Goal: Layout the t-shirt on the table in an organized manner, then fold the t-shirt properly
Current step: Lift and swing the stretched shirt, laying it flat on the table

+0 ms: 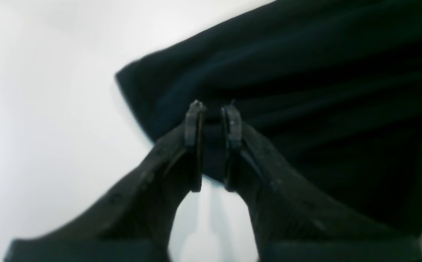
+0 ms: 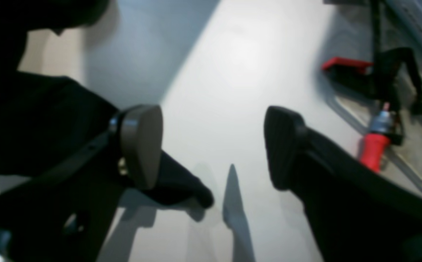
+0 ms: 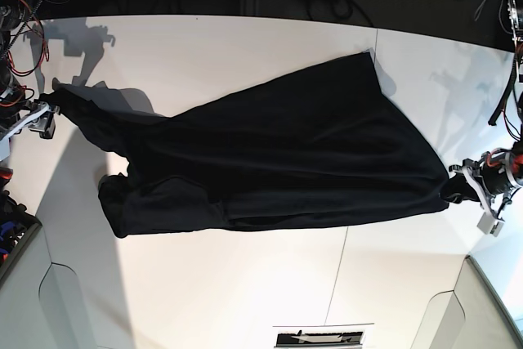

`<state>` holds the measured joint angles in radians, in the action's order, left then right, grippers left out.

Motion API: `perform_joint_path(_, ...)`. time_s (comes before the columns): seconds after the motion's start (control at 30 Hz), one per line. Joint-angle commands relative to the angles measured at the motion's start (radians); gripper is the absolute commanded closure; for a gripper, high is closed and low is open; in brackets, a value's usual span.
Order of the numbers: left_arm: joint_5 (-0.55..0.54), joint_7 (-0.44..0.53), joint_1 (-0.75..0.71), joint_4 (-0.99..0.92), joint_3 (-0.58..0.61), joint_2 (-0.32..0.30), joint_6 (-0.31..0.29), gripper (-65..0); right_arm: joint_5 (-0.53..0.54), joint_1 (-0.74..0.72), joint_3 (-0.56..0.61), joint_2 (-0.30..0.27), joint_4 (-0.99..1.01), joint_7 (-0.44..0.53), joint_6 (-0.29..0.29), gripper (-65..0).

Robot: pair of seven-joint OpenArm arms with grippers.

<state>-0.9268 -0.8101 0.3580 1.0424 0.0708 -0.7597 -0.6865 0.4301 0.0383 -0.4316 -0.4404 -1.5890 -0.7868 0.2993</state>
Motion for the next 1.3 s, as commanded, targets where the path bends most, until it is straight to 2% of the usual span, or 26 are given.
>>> perform_joint_path(0.0, -0.074, -0.039, 0.021, 0.036, -0.008, -0.021, -0.012, -9.1, 0.025, -0.018, -0.008, -0.018, -0.019, 0.028, 0.021, -43.0)
perform_joint_path(0.07, -0.200, -0.142, 0.012, 0.088, -0.008, -0.019, -0.012, -9.1, 0.054, -0.027, -0.008, -0.004, -0.019, 0.027, 0.064, -43.0)
perform_joint_path(0.1, -0.222, -0.162, 0.002, 0.121, -0.008, -0.018, -0.012, -9.1, 0.066, -0.032, -0.006, 0.008, -0.019, 0.028, 0.077, -43.0)
perform_joint_path(0.17, -0.209, -0.158, -0.029, 0.192, -0.008, -0.011, -0.012, -9.1, 0.085, -0.042, -0.004, 0.036, -0.019, 0.027, 0.101, -43.0)
perform_joint_path(0.27, -0.157, -0.159, -0.068, 0.257, -0.007, 0.024, -0.012, -9.1, 0.084, -0.058, 0.015, 0.084, -0.016, 0.027, 0.102, -43.0)
perform_joint_path(0.37, -0.151, -0.159, -0.105, 0.259, -0.006, 0.072, -0.012, -9.1, 0.082, -0.073, 0.054, 0.122, -0.013, 0.027, 0.106, -43.0)
perform_joint_path(0.47, -0.123, -0.159, -0.152, 0.259, -0.006, 0.110, -0.012, -9.1, 0.090, -0.084, 0.087, 0.151, -0.013, 0.023, 0.137, -43.0)
perform_joint_path(0.57, -0.124, -0.159, -0.203, 0.259, -0.006, 0.121, -0.012, -9.1, 0.113, -0.096, 0.110, 0.179, -0.013, 0.014, 0.161, -43.0)
perform_joint_path(0.67, -0.127, -0.159, -0.239, 0.260, -0.006, 0.119, -0.012, -9.1, 0.105, -0.104, 0.152, 0.208, -0.013, 0.013, 0.162, -43.0)
perform_joint_path(0.83, -0.131, -0.158, -0.272, 0.260, -0.006, 0.120, -0.012, -9.1, -0.021, -0.116, 0.258, 0.260, -0.005, 0.047, 0.157, -43.0)
perform_joint_path(0.93, -0.124, -0.159, -0.288, 0.260, -0.006, 0.120, -0.012, -9.1, -0.120, -0.116, 0.307, 0.275, -0.004, 0.089, 0.132, -43.0)
perform_joint_path(0.97, -0.113, -0.159, -0.292, 0.260, -0.006, 0.119, -0.012, -9.1, -0.143, -0.116, 0.315, 0.275, -0.004, 0.100, 0.124, -40.3)
perform_joint_path(1.0, -0.095, -0.159, -0.296, 0.260, -0.006, 0.119, -0.012, -9.1, -0.163, -0.116, 0.317, 0.275, -0.004, 0.103, 0.110, -34.0)
perform_joint_path(1.1, -0.047, -0.155, -0.314, 0.260, -0.006, 0.119, -0.012, -9.1, -0.217, -0.125, 0.309, 0.271, -0.004, 0.101, 0.056, -6.1)
perform_joint_path(1.13, -0.031, -0.151, -0.320, 0.260, -0.006, 0.119, -0.012, -9.1, -0.232, -0.128, 0.304, 0.269, -0.004, 0.101, 0.054, 0.0)
perform_joint_path(1.27, 0.043, -0.100, -0.336, 0.258, -0.006, 0.108, -0.012, -9.1, -0.235, -0.149, 0.264, 0.252, -0.004, 0.074, 0.055, 0.0)
